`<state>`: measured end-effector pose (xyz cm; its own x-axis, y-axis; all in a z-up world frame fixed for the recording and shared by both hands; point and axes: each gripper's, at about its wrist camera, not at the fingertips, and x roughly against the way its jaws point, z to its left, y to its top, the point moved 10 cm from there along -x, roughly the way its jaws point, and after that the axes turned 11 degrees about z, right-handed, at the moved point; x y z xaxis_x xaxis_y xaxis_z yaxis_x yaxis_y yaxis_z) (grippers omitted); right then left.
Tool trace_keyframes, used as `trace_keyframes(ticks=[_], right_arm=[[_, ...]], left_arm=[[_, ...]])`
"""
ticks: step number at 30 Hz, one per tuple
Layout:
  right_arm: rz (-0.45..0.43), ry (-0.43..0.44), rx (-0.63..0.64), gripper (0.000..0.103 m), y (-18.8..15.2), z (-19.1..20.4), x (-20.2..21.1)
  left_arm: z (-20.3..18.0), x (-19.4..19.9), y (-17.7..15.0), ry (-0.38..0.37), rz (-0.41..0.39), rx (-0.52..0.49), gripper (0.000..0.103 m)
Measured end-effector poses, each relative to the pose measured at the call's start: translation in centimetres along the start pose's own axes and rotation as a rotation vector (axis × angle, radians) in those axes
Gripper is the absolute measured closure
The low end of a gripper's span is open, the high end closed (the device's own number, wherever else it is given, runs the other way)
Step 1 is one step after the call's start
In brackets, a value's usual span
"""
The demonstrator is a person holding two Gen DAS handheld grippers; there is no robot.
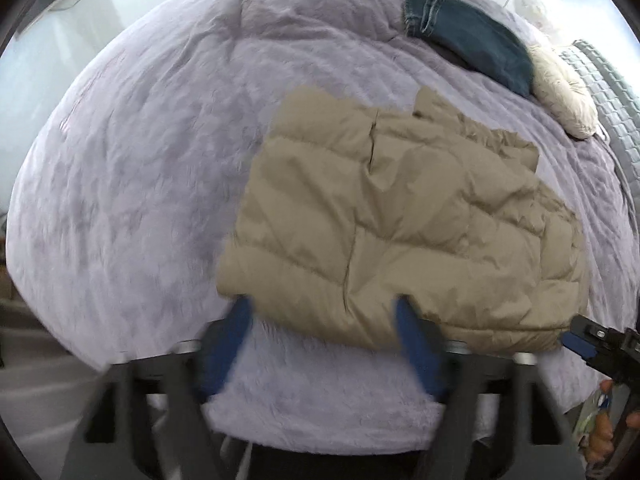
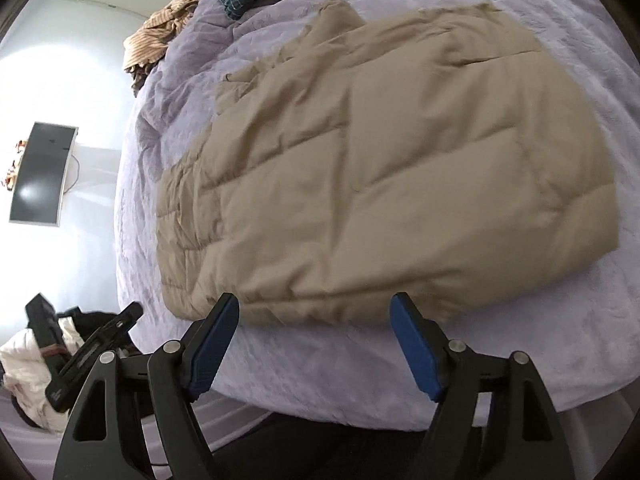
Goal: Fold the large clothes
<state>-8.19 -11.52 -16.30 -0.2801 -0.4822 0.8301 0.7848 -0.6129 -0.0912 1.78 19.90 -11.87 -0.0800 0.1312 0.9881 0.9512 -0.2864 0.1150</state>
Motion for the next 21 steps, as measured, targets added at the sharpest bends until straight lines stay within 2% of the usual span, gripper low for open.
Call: trace_keyframes(ticks=[3,5,9,10,12,16,18,21], right_arm=[[-0.004,0.023,-0.042,0.023,0.0,0.9,-1.4],[-0.006,0.002,-0.042,0.023,0.6,2.2,-2.5],[-0.011,-0.031,-0.049,0.022,1.5,4.3,-4.1],[-0.010,-0.045,-0.049,0.022,1.8,4.7,-4.4],[-0.014,-0.071,-0.052,0.022,2.1,5.0,-4.8],[-0.024,-0.125,-0.075,0.022,2.6,5.3,-4.9],[-0.030,-0.152,-0.075,0.019,2.5,5.5,-4.7],[-0.045,-0.190,-0.082,0.018,2.4,5.6,-4.3]], left_arm=[[0.6,0.2,1.6,-0.007,0.004,-0.056,0.020],[1.2,-0.2,2.7,0.011,0.004,-0.094,0.020],[1.9,-1.5,5.0,0.003,0.032,-0.160,0.019],[2.0,-1.8,5.4,-0.002,0.036,-0.168,0.017],[2.2,-2.5,6.3,-0.016,0.051,-0.182,0.000],[2.1,-3.5,7.7,-0.042,0.047,-0.237,0.000],[2.3,-4.1,8.2,-0.055,0.051,-0.261,0.000],[3.3,-5.2,9.1,-0.097,0.082,-0.242,0.000]])
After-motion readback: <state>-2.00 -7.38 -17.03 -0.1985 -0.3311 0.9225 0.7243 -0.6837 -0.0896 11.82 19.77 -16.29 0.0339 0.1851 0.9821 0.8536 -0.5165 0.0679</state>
